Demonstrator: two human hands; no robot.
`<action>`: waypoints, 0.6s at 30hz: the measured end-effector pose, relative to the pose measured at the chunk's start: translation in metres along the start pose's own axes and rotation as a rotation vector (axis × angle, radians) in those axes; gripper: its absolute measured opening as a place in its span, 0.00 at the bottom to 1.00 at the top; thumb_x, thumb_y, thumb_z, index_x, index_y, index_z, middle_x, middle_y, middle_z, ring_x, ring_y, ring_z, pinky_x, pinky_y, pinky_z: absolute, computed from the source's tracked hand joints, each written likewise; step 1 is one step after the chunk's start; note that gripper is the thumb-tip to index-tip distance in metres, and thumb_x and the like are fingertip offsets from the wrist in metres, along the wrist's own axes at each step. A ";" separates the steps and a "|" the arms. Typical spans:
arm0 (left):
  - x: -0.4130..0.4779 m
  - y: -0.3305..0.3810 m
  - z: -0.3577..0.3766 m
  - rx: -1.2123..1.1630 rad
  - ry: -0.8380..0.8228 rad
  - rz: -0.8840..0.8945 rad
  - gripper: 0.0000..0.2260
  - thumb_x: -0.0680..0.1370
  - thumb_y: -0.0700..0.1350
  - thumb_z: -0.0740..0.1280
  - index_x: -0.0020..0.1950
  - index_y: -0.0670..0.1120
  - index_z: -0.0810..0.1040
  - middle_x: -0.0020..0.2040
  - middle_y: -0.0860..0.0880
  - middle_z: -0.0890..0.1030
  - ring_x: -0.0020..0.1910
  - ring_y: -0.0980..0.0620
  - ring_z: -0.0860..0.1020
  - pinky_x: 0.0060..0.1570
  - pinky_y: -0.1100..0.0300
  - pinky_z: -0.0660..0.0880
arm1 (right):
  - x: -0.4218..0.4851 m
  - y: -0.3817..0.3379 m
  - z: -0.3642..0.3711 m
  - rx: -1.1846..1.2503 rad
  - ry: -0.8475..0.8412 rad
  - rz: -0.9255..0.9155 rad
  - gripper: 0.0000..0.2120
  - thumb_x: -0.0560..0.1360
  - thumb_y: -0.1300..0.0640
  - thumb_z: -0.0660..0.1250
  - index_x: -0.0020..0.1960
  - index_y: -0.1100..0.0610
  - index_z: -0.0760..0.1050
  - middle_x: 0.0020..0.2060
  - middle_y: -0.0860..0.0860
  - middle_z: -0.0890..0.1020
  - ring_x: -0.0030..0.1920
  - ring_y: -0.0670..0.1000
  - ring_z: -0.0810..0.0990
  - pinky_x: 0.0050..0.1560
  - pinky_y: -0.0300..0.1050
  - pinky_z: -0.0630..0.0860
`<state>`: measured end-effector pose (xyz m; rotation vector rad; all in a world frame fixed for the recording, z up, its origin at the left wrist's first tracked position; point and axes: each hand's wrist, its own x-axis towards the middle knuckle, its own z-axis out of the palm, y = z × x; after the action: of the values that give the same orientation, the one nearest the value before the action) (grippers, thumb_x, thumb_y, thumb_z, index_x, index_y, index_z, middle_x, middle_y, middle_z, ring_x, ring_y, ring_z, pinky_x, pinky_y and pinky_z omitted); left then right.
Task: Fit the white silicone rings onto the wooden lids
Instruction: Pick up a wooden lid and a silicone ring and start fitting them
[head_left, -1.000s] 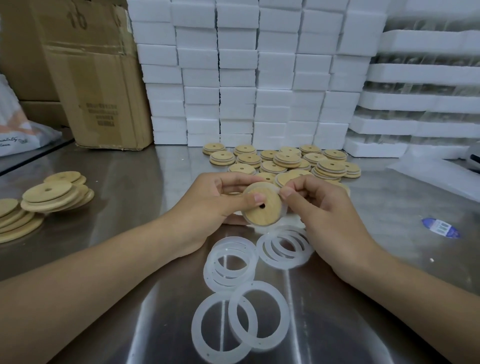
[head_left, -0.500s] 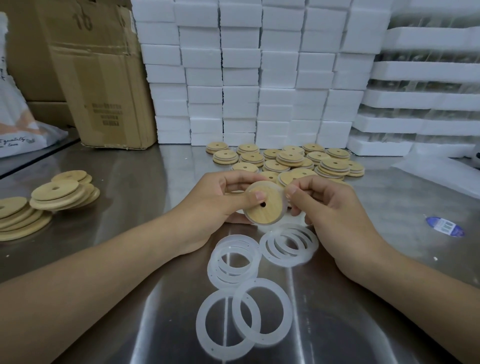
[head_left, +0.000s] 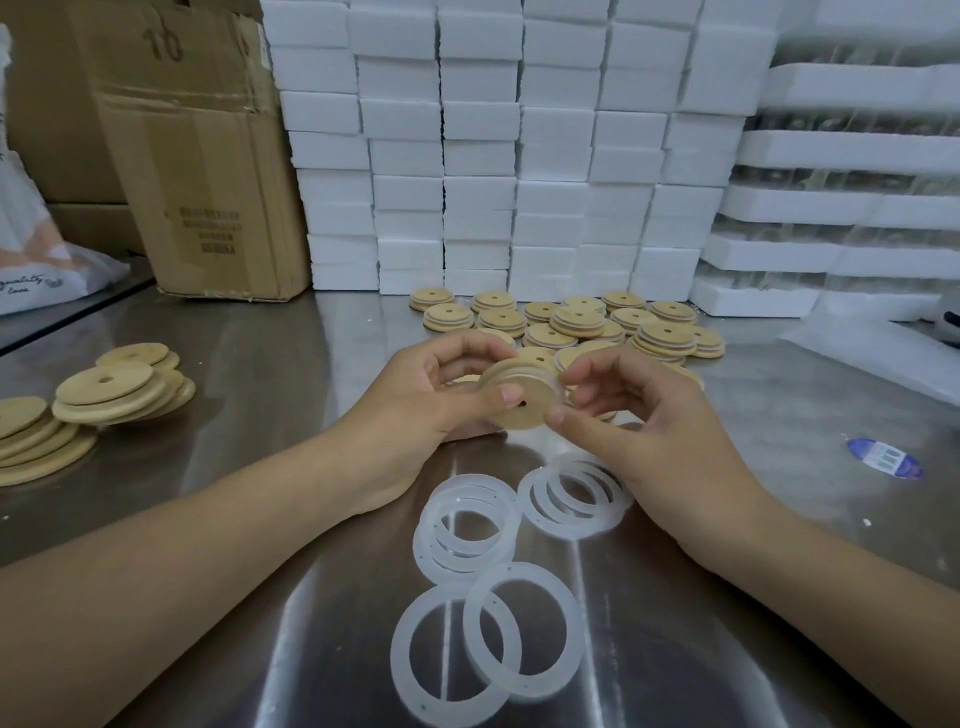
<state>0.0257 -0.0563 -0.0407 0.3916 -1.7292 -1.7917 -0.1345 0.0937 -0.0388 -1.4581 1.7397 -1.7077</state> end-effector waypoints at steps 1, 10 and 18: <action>0.000 0.000 0.000 0.007 -0.005 0.011 0.13 0.72 0.39 0.80 0.54 0.48 0.85 0.55 0.46 0.87 0.54 0.46 0.86 0.64 0.43 0.82 | -0.001 -0.001 0.000 -0.061 -0.001 -0.036 0.12 0.74 0.63 0.79 0.51 0.51 0.81 0.46 0.44 0.83 0.48 0.45 0.82 0.47 0.36 0.77; -0.001 0.000 -0.001 0.050 -0.014 0.095 0.15 0.70 0.36 0.81 0.53 0.45 0.83 0.53 0.44 0.87 0.55 0.47 0.86 0.61 0.59 0.82 | -0.006 -0.005 0.000 -0.264 0.016 -0.175 0.14 0.76 0.62 0.77 0.53 0.45 0.79 0.54 0.44 0.82 0.58 0.45 0.80 0.53 0.43 0.81; -0.001 0.001 0.001 0.033 -0.011 0.065 0.12 0.71 0.36 0.80 0.50 0.48 0.83 0.53 0.46 0.87 0.54 0.48 0.86 0.63 0.51 0.82 | -0.005 -0.002 -0.001 -0.256 0.044 -0.169 0.10 0.75 0.60 0.78 0.48 0.48 0.79 0.49 0.43 0.81 0.55 0.46 0.81 0.53 0.46 0.81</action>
<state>0.0264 -0.0552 -0.0401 0.3362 -1.7616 -1.7245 -0.1318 0.0986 -0.0385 -1.7328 1.9685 -1.6560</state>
